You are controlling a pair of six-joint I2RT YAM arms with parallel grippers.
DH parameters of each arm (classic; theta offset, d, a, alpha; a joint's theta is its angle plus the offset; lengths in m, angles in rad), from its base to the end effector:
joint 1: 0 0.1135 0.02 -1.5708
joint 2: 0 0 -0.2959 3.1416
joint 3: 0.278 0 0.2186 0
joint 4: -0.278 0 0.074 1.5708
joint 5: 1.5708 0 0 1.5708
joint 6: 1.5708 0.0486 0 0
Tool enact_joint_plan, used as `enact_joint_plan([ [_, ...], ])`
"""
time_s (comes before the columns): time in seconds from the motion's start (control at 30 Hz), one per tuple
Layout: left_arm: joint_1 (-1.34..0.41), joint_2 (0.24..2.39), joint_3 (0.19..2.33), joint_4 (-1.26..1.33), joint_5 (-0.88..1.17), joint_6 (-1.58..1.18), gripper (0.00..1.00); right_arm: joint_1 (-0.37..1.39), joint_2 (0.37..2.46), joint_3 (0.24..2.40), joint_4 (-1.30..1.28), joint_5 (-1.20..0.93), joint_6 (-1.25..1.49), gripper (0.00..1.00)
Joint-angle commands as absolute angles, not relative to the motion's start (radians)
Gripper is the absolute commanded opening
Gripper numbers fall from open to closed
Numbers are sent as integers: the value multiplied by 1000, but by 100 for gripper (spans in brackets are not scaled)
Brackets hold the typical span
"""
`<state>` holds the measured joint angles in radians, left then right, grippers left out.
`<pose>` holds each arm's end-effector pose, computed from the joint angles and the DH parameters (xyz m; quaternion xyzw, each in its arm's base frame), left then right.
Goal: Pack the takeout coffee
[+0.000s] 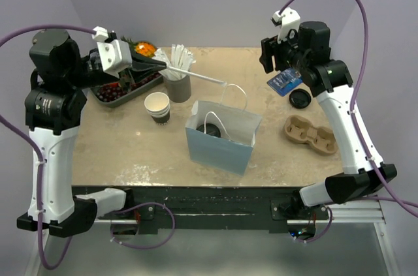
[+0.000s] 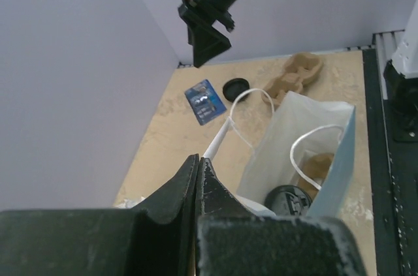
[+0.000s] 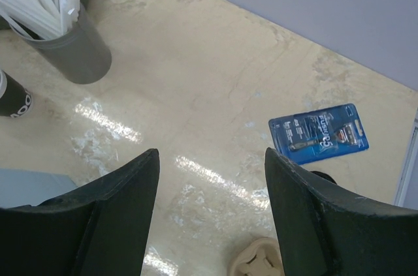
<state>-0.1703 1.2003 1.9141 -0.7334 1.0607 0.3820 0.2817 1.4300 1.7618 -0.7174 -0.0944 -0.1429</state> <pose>0.1211 -0.0639 0.5704 0.5087 0.4960 -0.2953 0.6387 0.2591 0.0798 0.4856 -0.2003 0.8044 0.0777 0.5538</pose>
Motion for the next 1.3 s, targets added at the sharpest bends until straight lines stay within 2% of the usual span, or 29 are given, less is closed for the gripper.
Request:
enact_joint_plan([
  [0.0, -166, 1209, 1882, -905, 1158, 500, 0, 275, 1424, 1796, -678, -78, -150, 68],
  [0.2, -234, 1215, 1772, -962, 1157, 581, 0, 267, 1414, 1784, -683, -77, -156, 69],
  [0.43, -490, 1279, 1689, -882, 985, 519, 0, 264, 1391, 1752, -690, -92, -161, 69],
  [0.47, -520, 1307, 1681, -835, 944, 499, 8, 262, 1385, 1747, -687, -95, -157, 69],
  [0.5, -546, 1327, 1686, -830, 881, 499, 26, 261, 1384, 1741, -687, -100, -153, 69],
  [0.53, -578, 1345, 1696, -831, 865, 508, 58, 261, 1384, 1741, -690, -106, -153, 70],
  [0.63, -588, 1399, 1759, -830, 839, 515, 80, 261, 1388, 1772, -721, -113, -160, 75],
  [0.7, -588, 1410, 1807, -795, 792, 509, 82, 261, 1390, 1805, -756, -138, -164, 81],
  [0.73, -588, 1407, 1816, -772, 767, 508, 87, 261, 1387, 1815, -765, -146, -161, 86],
  [0.83, -583, 1359, 1795, -620, 619, 468, 100, 259, 1371, 1833, -782, -124, -118, 90],
  [1.0, -513, 1335, 1799, -453, 410, 375, 100, 261, 1382, 1914, -819, 108, -12, 97],
  [1.1, -380, 1350, 1816, -410, 333, 289, 100, 261, 1400, 1974, -821, 204, -8, 99],
  [1.27, -295, 1348, 1803, -361, 249, 249, 100, 261, 1427, 2048, -786, 222, -8, 99],
])
